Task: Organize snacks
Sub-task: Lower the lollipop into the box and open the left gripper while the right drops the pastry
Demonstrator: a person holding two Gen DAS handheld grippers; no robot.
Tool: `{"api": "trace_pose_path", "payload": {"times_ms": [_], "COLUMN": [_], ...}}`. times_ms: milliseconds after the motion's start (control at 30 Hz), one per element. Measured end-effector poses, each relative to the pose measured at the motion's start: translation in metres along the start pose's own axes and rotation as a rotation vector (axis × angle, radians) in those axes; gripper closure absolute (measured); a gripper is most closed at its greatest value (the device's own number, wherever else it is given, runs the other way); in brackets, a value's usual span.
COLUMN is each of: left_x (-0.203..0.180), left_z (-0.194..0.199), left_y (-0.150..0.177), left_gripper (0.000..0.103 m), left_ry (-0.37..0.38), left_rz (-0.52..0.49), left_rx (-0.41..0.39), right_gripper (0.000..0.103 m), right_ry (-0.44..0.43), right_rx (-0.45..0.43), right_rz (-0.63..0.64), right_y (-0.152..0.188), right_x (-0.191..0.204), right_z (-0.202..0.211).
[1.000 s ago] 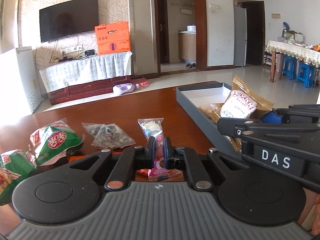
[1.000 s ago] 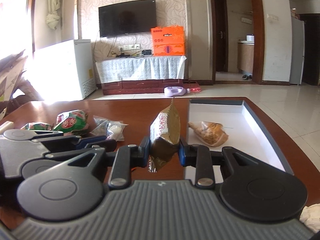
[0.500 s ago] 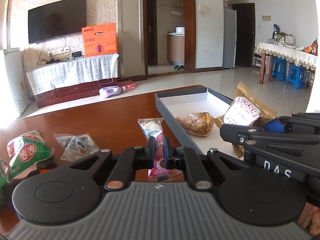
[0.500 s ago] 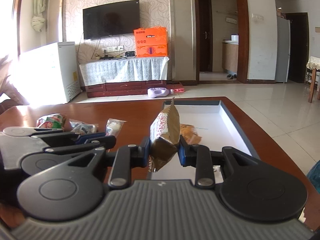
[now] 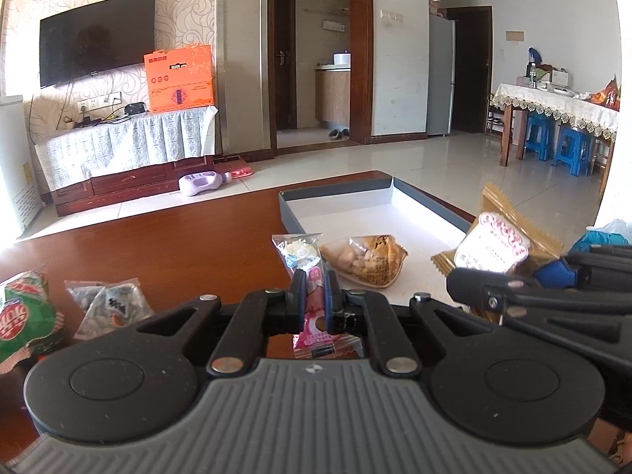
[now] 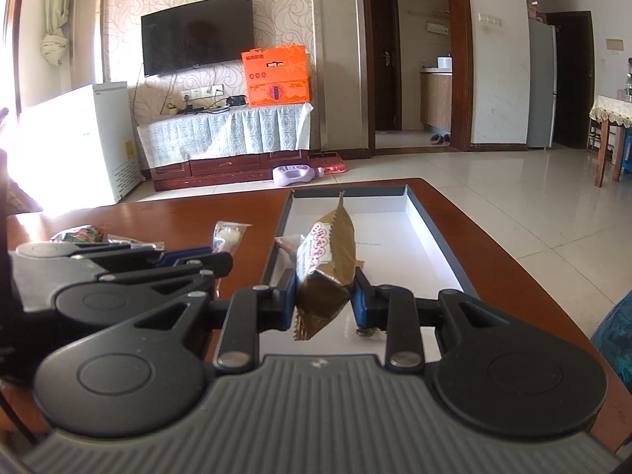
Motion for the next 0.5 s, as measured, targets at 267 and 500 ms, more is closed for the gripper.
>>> {"api": "trace_pose_path", "payload": {"times_ms": [267,500], "left_x": [-0.014,-0.023], "left_z": [-0.023,-0.050], "left_y": [-0.009,-0.014], "left_gripper": [0.092,0.092], "left_ry": [0.030,0.041], "left_rz": [-0.003,-0.006], "left_rx": [0.001,0.022], "right_gripper": [0.072,0.072], "right_ry": [0.032,0.043], "right_rx": [0.039,0.097], "right_rz": [-0.021,0.006], "right_y": [0.003,0.010], "right_x": [-0.012,-0.018], "right_z": [-0.009,-0.022]}}
Point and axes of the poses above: each gripper's, at about its wrist camera, not at the fingertips, and z roughly against the way its jaws point, x to its left, y to its underside, the point moved 5 cm from there along -z, roughly the way its jaws point, and after that the axes turned 6 degrees about -y, right-handed, at the moved point
